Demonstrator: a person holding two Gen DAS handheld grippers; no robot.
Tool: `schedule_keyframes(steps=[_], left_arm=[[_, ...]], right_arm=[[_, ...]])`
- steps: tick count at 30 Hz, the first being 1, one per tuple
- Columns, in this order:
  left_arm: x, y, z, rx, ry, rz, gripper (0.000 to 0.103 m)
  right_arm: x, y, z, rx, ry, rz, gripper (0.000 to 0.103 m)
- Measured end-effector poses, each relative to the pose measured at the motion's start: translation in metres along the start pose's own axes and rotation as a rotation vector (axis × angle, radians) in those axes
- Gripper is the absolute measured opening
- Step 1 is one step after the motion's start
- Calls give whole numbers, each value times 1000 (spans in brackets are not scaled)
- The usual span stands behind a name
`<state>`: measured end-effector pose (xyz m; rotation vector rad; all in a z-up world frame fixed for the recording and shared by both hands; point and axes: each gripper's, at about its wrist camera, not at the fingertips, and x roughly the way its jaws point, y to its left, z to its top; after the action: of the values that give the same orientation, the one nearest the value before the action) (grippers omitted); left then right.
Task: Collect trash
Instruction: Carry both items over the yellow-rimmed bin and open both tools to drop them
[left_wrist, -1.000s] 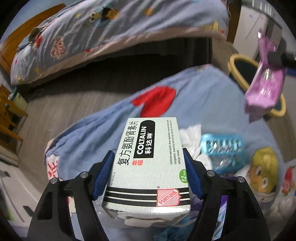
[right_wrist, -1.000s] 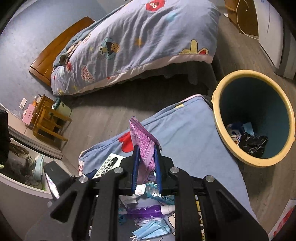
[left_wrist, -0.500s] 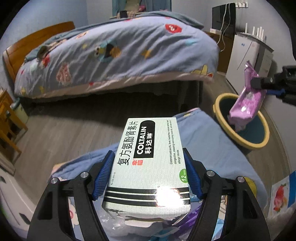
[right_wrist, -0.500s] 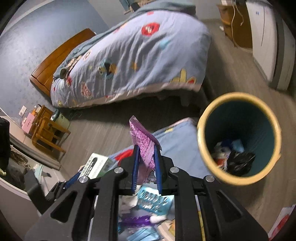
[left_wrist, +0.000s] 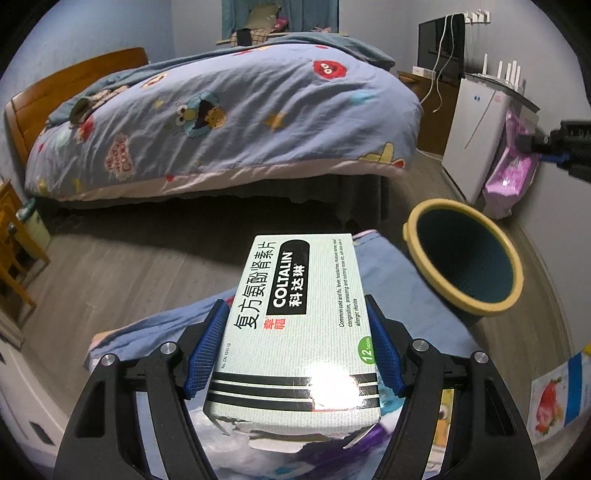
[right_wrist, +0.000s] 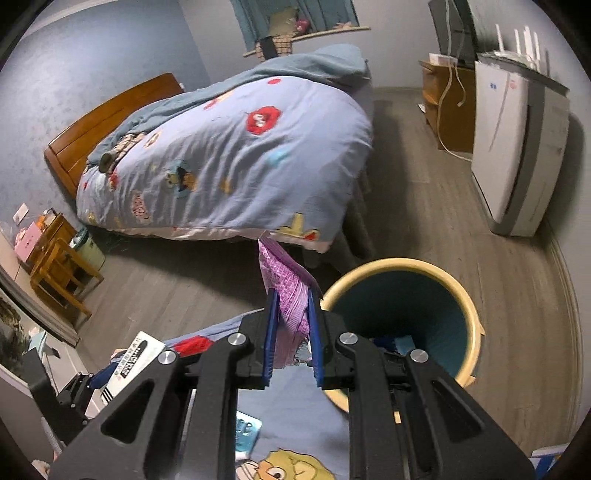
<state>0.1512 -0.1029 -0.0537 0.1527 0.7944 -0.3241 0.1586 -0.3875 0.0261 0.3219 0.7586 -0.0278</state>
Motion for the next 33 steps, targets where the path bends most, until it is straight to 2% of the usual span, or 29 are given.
schedule_keyframes(steps=[11, 17, 21, 28, 33], left_arm=[[7, -62, 19, 92, 0, -46, 72], [18, -94, 35, 90, 7, -103, 72], [28, -118, 43, 127, 28, -137, 72], [48, -151, 50, 162, 67, -172, 72], [57, -177, 55, 228, 46, -173, 73]], right_arm=[[16, -60, 0, 80, 31, -82, 15], [32, -87, -4, 155, 65, -99, 15], [42, -106, -8, 202, 84, -118, 15], [53, -155, -18, 331, 85, -183, 15], [58, -183, -28, 417, 81, -196, 15]])
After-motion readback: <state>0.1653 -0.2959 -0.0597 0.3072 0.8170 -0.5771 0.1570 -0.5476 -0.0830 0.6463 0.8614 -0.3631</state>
